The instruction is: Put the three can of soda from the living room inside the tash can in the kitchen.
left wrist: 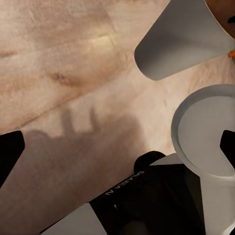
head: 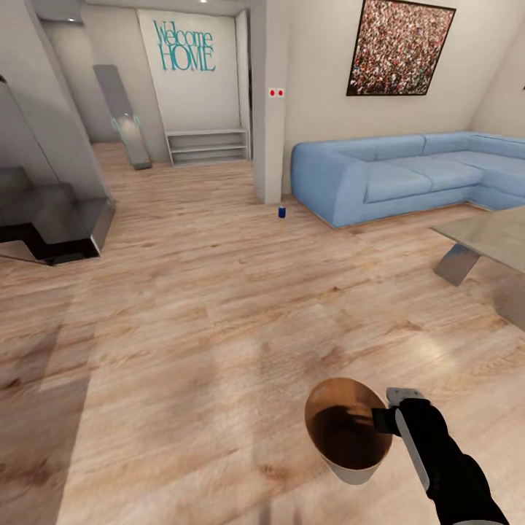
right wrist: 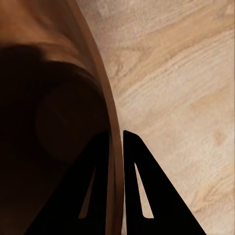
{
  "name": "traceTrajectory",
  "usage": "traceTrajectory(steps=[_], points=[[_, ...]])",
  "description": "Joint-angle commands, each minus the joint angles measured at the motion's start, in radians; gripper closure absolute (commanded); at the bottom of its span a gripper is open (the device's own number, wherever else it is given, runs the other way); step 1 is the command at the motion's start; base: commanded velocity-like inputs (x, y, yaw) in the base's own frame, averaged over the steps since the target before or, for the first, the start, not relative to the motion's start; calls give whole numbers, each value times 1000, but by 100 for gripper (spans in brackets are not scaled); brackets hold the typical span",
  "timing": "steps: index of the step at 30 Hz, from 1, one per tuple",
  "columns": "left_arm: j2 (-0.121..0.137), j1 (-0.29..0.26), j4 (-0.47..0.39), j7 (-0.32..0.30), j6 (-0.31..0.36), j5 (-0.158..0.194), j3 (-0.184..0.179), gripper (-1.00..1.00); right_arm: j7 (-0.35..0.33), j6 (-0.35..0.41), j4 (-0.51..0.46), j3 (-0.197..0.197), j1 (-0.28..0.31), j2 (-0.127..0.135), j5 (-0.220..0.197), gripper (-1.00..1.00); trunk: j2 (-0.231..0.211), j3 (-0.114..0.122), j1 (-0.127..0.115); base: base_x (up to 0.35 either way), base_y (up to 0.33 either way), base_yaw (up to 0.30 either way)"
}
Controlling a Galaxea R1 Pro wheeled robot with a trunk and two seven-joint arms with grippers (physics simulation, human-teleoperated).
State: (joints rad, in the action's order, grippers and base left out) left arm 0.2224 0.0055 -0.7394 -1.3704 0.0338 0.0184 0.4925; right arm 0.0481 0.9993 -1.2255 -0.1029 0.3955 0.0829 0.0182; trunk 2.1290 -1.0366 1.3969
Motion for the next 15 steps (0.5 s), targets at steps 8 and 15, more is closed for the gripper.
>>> traceTrajectory(steps=[8,15], points=[[0,0,0,0,0,0,0,-100,-6,-1,0,0,0,0,-12,100,0,0,0,322,157,3],[0,0,0,0,0,0,0,-100,-6,-1,0,0,1,0,-12,100,0,0,0,323,157,0]])
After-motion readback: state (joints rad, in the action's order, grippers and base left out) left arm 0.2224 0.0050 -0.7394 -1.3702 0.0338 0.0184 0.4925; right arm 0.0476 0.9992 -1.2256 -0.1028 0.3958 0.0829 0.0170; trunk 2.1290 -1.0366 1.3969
